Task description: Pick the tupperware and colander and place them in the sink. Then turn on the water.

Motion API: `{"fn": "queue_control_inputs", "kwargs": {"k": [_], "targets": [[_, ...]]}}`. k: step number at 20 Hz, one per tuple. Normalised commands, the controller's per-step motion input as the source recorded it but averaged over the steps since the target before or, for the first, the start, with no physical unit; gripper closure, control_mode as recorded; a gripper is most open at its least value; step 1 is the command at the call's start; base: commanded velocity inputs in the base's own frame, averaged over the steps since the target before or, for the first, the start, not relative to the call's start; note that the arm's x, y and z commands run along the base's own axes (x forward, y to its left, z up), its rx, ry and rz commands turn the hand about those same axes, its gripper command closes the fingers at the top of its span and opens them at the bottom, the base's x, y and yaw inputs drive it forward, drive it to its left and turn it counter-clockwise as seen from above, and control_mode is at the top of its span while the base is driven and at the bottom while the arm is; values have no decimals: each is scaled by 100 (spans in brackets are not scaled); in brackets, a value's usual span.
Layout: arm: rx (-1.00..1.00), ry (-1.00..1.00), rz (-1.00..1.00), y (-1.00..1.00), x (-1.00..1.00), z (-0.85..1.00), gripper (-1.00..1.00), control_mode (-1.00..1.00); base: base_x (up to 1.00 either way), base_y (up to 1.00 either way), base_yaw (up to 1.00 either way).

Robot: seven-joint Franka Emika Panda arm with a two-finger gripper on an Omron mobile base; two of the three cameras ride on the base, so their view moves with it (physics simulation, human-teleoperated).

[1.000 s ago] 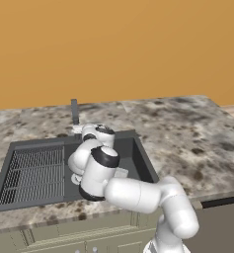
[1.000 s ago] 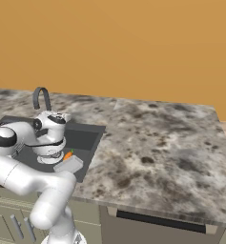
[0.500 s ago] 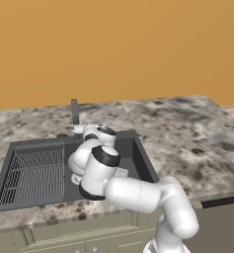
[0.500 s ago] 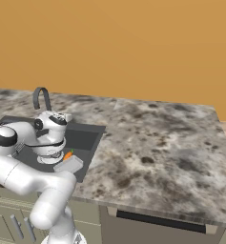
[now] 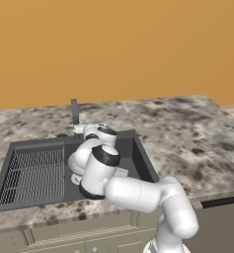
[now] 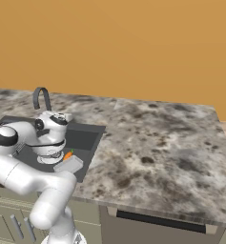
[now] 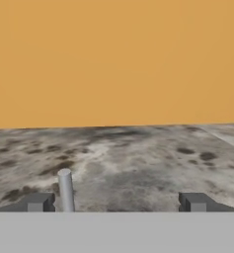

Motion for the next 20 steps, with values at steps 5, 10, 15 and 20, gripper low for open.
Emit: {"fn": "queue_control_inputs", "kwargs": {"k": [5,10,15,20], "targets": [[0,0,0,3,5,16,-100,-100,0,0,0],[0,0,0,0,0,11,-100,-100,0,0,0],[0,0,0,0,2,4,-100,-100,0,0,0],[0,0,0,6,6,-1,-100,-100,0,0,0]]}}
